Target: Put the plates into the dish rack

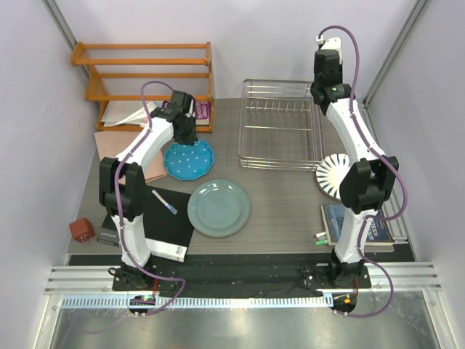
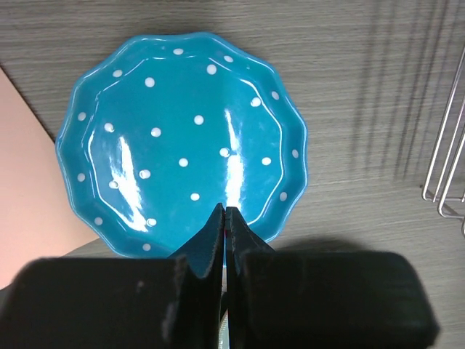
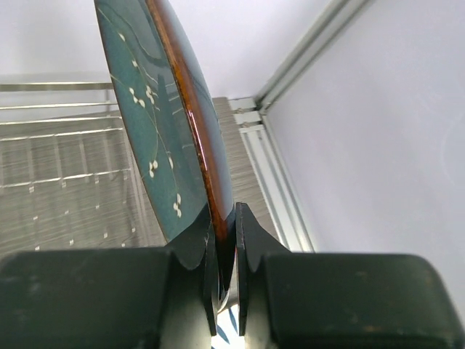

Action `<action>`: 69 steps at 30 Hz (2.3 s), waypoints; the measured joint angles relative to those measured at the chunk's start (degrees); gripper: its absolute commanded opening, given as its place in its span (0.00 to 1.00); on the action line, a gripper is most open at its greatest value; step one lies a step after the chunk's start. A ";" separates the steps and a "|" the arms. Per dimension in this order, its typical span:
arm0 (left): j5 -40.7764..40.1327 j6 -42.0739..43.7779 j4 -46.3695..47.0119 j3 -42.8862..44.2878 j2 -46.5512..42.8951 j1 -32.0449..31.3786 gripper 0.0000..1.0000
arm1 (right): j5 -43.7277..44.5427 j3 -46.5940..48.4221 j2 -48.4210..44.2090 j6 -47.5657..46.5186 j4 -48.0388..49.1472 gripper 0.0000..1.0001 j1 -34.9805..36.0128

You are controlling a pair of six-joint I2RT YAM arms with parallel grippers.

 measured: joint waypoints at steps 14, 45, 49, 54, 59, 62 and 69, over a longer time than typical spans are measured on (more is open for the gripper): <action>-1.79 -1.90 -1.01 0.07 0.00 -0.48 0.00 | 4.63 -2.14 2.95 -0.20 2.05 0.01 0.26; -2.16 -2.12 -1.75 -0.72 1.38 -1.27 0.00 | 7.17 -1.77 4.04 1.09 4.74 0.01 5.22; -2.45 -2.12 -1.73 -0.83 1.38 -1.27 0.00 | 7.17 -1.68 6.49 1.64 4.70 0.01 5.18; -2.93 -2.10 -1.70 -1.66 1.38 -1.27 0.00 | 6.27 -1.66 10.01 2.67 4.48 0.01 5.18; -2.99 -2.10 -1.73 -2.14 1.38 -1.27 0.00 | 6.21 -1.66 12.04 3.30 3.65 0.01 5.27; -2.99 -2.14 -1.77 -2.12 1.40 -1.27 0.00 | 6.62 -1.20 12.07 4.39 3.21 0.01 5.29; -3.39 -3.02 -2.73 0.04 3.37 -1.27 0.00 | 7.37 -3.23 11.45 10.78 1.44 0.36 5.31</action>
